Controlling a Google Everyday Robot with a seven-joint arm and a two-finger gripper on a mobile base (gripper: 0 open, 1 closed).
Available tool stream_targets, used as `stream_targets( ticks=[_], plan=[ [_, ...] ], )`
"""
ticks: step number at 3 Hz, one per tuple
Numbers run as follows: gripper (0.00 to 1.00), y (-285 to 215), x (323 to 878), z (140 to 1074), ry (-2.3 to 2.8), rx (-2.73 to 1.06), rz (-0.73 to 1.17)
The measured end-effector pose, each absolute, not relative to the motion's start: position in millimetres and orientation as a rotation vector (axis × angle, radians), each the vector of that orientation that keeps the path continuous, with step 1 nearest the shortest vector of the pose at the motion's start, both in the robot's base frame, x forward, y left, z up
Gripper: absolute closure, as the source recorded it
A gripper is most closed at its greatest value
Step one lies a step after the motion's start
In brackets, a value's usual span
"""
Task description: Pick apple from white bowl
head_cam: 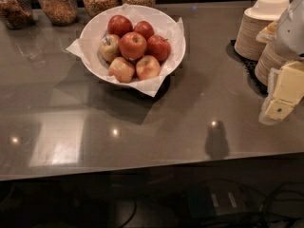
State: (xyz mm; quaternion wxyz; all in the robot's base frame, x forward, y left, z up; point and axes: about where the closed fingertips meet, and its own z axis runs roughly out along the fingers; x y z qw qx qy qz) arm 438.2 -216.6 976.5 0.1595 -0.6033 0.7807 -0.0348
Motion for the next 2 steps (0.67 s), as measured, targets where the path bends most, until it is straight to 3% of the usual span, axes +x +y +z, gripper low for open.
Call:
stream_targets(
  ticks=[2],
  plan=[
    [0.0, -212.0, 443.9, 975.9, 2.21, -1.698, -0.092]
  ],
)
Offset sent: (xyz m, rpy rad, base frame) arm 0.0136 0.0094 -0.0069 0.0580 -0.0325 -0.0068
